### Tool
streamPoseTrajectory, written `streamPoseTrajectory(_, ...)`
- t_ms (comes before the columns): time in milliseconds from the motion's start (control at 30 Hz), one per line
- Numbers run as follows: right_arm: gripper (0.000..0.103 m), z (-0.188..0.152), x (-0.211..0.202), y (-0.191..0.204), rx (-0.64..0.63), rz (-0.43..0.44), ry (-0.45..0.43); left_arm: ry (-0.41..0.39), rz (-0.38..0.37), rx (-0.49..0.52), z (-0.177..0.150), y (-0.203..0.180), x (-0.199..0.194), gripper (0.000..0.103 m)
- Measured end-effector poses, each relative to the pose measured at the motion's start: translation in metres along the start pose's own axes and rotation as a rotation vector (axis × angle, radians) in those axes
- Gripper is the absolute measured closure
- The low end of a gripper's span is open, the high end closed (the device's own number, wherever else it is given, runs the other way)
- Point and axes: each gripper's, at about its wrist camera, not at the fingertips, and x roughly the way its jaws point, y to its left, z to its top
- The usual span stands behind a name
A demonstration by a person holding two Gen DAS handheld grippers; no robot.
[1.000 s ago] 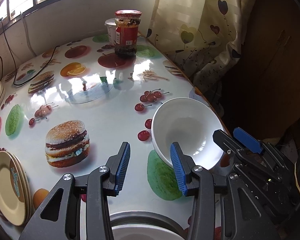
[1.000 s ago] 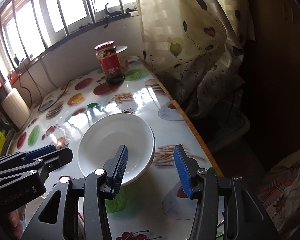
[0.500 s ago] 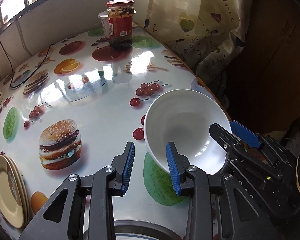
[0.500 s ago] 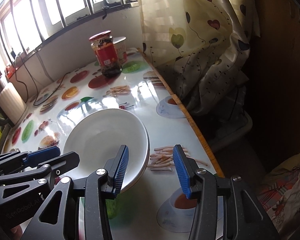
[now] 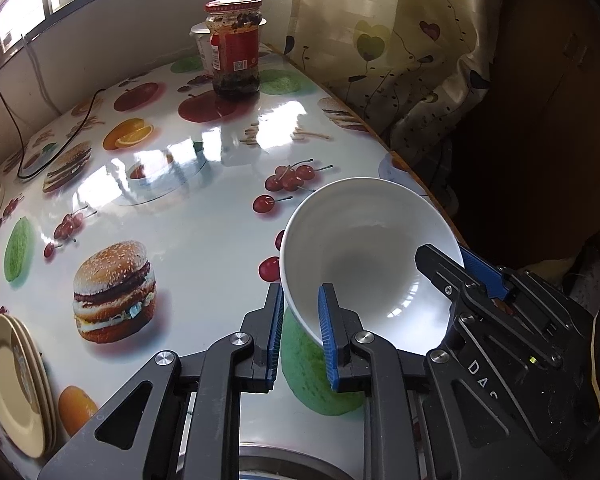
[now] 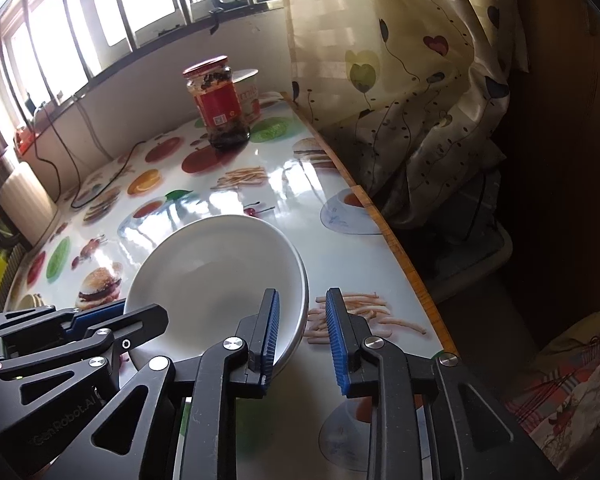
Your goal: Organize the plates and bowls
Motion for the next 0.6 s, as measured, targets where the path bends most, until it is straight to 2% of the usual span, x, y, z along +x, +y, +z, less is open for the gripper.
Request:
streamPoseTrajectory(133, 0.088, 0.0001, 0.0009, 0.0020, -0.007, 0.007, 0.000, -0.004, 0.006, 0.005, -0.0001, -0.0008, 0.0000, 0.085)
streamPoseTrajectory(600, 0.088, 0.0003, 0.0007, 0.0032, -0.014, -0.001, -0.002, -0.003, 0.001, -0.002, -0.0010, 0.0002, -0.0004, 0.085)
